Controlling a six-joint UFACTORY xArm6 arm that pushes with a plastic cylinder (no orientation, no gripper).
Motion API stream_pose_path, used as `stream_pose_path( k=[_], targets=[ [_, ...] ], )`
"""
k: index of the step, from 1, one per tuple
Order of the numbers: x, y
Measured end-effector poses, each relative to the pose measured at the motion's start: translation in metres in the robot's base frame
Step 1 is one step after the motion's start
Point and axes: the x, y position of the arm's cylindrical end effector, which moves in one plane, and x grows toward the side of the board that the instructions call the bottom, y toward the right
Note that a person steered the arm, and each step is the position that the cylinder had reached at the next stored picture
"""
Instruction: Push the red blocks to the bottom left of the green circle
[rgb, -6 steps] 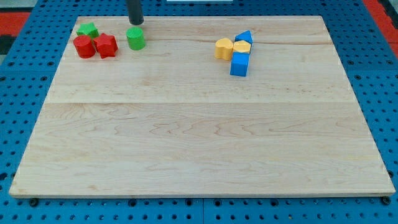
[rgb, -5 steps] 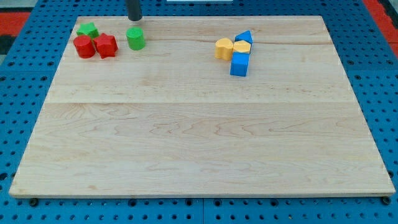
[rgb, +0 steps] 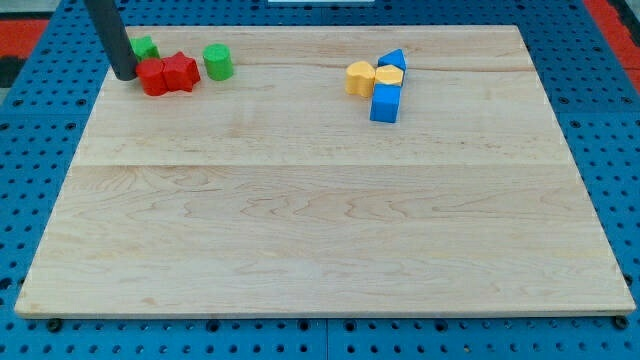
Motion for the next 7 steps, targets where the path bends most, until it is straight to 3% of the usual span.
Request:
stream_pose_path(
  k=[5,7],
  targets=[
    [0.003,0.050],
    [0.065,0.047]
  ],
)
